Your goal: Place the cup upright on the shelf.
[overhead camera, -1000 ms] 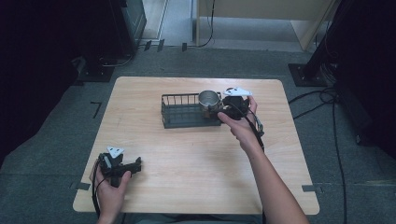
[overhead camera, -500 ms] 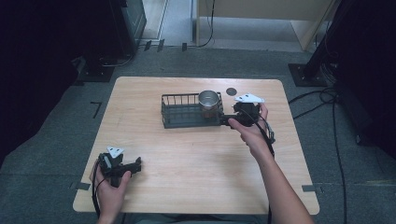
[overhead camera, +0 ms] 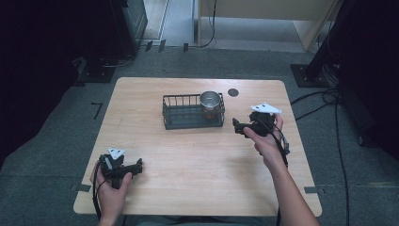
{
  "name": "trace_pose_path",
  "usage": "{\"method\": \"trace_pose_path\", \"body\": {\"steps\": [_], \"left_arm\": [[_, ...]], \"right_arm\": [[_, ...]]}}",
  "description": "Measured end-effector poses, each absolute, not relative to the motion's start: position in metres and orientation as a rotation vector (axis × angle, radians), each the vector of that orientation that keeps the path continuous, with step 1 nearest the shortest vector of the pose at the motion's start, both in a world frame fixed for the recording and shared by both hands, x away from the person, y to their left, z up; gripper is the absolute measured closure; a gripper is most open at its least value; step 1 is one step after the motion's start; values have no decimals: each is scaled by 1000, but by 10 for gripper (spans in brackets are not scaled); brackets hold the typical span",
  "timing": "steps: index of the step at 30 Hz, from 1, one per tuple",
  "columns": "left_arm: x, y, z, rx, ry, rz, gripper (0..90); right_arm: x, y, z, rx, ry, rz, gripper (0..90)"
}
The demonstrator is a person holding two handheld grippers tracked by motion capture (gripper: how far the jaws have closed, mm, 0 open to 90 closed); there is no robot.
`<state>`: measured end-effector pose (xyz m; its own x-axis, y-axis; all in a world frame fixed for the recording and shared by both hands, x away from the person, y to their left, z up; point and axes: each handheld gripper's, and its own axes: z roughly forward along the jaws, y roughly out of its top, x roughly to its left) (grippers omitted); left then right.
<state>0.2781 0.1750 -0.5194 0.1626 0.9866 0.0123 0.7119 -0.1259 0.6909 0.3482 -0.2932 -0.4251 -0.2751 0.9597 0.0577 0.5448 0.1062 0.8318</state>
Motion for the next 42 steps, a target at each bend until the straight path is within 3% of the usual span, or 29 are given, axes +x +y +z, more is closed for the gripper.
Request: {"method": "trace_pose_path", "body": {"steps": [42], "left_arm": [[278, 175, -519, 1902, 1605, 658, 0]], "right_arm": [[265, -347, -491, 1589, 1843, 993, 40]]}}
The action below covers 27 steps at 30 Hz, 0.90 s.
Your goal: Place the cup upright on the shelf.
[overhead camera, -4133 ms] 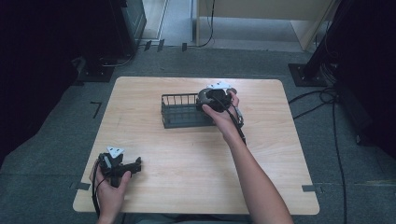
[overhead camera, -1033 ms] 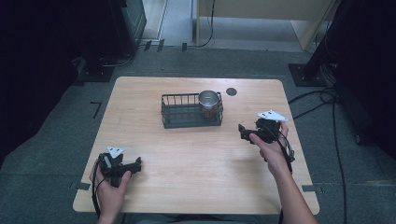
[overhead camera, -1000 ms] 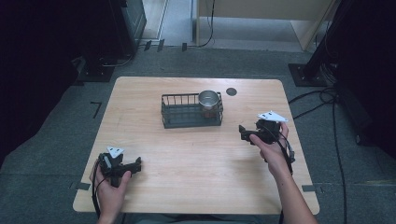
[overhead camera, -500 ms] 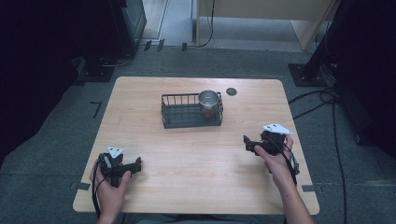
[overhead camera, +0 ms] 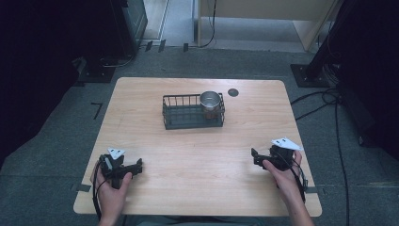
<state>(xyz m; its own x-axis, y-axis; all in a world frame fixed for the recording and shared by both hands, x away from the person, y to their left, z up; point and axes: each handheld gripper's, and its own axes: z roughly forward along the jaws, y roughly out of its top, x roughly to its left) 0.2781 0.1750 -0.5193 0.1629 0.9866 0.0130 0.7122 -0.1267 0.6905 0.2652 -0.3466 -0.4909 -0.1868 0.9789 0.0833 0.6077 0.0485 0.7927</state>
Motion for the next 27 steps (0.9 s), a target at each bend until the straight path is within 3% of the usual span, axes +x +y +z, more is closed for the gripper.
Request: {"method": "trace_pose_path", "body": {"steps": [27], "left_arm": [[278, 175, -519, 1905, 1604, 657, 0]], "right_arm": [[214, -371, -525, 1668, 1831, 866, 40]]}}
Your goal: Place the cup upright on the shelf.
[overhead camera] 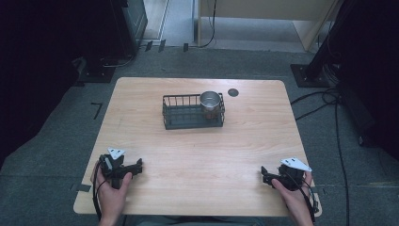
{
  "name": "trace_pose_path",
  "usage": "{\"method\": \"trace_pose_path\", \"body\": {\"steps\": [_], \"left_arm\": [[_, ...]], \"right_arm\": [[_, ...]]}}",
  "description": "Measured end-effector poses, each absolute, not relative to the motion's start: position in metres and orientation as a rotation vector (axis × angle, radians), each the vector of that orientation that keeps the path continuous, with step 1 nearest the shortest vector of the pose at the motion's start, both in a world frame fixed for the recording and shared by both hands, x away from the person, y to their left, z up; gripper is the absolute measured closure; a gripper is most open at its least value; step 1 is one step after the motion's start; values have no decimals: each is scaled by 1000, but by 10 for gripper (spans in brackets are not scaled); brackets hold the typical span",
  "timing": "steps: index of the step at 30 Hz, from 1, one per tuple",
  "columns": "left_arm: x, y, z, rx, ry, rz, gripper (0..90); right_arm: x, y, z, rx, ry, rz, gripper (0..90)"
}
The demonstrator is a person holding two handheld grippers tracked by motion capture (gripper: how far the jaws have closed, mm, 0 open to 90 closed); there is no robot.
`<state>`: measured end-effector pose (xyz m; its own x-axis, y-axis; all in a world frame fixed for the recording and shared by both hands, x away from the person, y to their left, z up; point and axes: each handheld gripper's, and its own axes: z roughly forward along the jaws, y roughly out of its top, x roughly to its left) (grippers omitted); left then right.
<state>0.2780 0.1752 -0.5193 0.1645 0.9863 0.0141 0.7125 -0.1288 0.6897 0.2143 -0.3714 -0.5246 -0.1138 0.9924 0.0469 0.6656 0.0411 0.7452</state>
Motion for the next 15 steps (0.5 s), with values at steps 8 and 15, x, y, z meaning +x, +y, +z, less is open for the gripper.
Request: {"method": "trace_pose_path", "body": {"steps": [8, 15], "left_arm": [[278, 175, -519, 1905, 1604, 657, 0], [278, 175, -519, 1905, 1604, 658, 0]], "right_arm": [[203, -384, -528, 1698, 1818, 801, 30], [200, -386, -528, 1702, 1822, 806, 29]]}}
